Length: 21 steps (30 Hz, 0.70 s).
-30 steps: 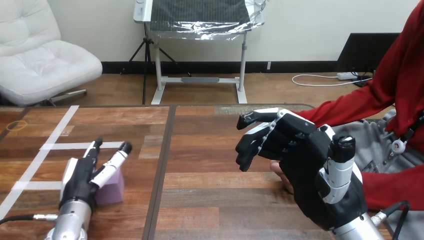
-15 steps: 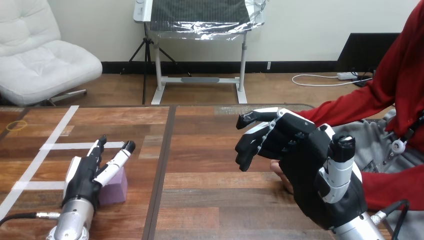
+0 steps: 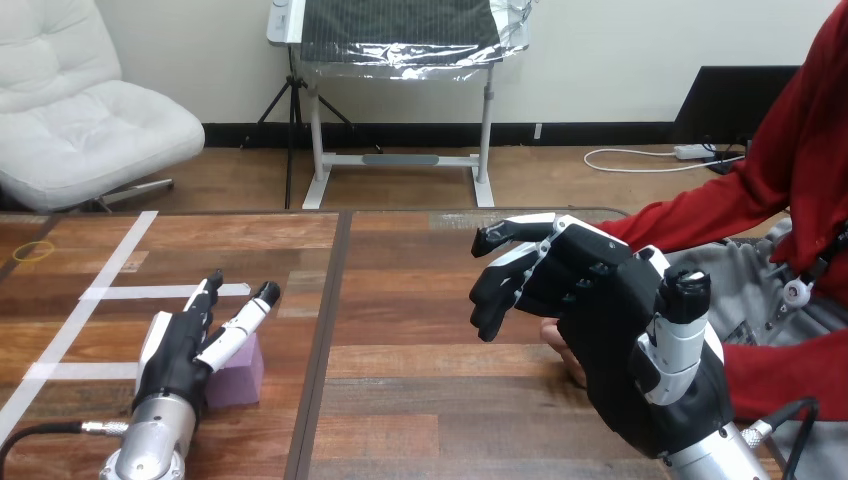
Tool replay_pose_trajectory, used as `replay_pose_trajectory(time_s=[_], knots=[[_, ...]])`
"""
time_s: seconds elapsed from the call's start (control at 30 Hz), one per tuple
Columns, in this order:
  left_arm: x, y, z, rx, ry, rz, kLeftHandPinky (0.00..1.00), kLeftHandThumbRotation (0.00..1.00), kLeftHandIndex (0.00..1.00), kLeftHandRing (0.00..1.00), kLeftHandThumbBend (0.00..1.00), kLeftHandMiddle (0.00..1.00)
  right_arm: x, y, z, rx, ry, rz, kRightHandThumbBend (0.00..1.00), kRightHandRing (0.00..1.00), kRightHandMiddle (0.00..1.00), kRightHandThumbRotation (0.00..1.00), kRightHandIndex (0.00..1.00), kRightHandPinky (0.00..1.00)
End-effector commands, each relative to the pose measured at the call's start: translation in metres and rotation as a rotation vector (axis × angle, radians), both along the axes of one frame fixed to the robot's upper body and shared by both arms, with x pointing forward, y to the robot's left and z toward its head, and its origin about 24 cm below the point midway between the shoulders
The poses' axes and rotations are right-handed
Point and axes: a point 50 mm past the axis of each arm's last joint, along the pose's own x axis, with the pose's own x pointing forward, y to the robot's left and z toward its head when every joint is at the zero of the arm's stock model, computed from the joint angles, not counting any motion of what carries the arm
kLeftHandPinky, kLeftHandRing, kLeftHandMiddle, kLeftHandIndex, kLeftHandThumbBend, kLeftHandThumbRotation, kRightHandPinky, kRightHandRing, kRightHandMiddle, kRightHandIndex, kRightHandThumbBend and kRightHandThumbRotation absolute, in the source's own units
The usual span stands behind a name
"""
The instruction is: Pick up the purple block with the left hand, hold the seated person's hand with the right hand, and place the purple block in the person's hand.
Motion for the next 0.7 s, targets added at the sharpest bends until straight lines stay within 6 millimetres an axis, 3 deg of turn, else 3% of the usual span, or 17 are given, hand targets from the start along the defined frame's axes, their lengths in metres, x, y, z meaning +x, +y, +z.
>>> replay_pose_trajectory(time_s=[0.0,0.5,0.67], knots=[[0.02,-0.019,0.019,-0.022,-0.07,-0.069,0.98,0.6,0.97,1.0,0.62,1.0,0.009,0.002,0.015,0.018,-0.083,0.002,0.92,0.46,0.52,1.0,0.63,0.36],[0.018,-0.005,0.021,0.014,-0.042,-0.131,0.97,0.59,0.98,1.0,0.63,1.0,0.009,0.003,0.015,0.02,-0.084,0.002,0.92,0.46,0.52,1.0,0.63,0.37],[0.016,0.002,0.021,0.019,-0.036,-0.14,0.97,0.52,0.98,1.0,0.65,1.0,0.008,0.002,0.014,0.018,-0.081,-0.001,0.92,0.46,0.52,1.0,0.63,0.37]])
